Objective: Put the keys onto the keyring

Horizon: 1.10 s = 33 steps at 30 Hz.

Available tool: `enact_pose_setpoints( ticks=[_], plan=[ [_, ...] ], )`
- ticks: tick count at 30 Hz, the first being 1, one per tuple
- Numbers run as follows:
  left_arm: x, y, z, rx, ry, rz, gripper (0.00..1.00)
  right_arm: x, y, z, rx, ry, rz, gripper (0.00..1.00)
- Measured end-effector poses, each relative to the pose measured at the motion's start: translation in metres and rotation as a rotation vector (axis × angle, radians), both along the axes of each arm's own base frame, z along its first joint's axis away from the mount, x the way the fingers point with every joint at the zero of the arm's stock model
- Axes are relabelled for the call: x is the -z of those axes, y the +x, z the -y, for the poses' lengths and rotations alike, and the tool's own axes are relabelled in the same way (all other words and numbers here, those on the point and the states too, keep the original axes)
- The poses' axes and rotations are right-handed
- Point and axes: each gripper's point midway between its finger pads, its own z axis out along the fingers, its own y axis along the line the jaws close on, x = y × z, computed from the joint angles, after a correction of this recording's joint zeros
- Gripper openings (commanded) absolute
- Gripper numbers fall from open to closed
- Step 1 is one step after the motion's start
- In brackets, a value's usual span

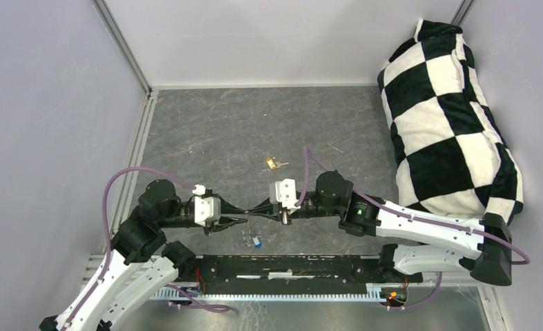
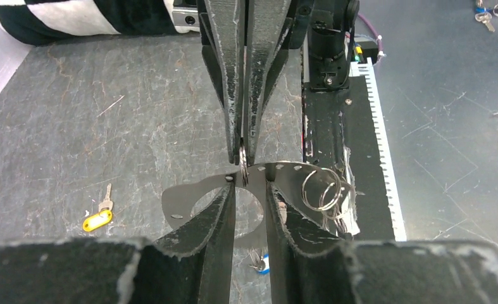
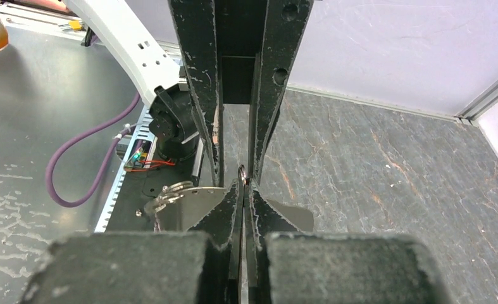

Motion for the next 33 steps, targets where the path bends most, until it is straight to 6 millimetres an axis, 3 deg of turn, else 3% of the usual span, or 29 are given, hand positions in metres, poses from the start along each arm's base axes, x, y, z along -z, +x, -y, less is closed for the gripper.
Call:
enact_pose_setpoints(
  ticks=[11,17,21,23,27,33],
  plan=[
    [-0.005,0.004,0.003,-0.016,-0.024,-0.018,0.2,0.0,-0.001,-0.001,-0.01,0.003,-0.006,0.01],
    [-0.004,0.004,0.003,-0.016,-0.022,-0.024,0.06,0.003,-0.002,-0.002,-0.017,-0.005,-0.006,0.01],
    [-0.002,0.002,0.003,-0.008,-0.016,-0.023,0.02,0.005,-0.004,-0.003,-0.033,-0.018,0.005,0.25],
    [0.0,0.0,0.002,0.009,-0.008,-0.006,0.02,0.006,-0.007,-0.003,-0.054,-0.025,0.014,0.31],
    [0.0,-0.006,-0.002,0.053,0.0,0.108,0.02,0.001,-0.01,0.005,-0.069,-0.031,0.061,0.36],
    [-0.013,-0.02,-0.005,0.152,-0.037,0.314,0.02,-0.037,-0.011,0.033,-0.026,0.052,0.16,0.34]
  ],
)
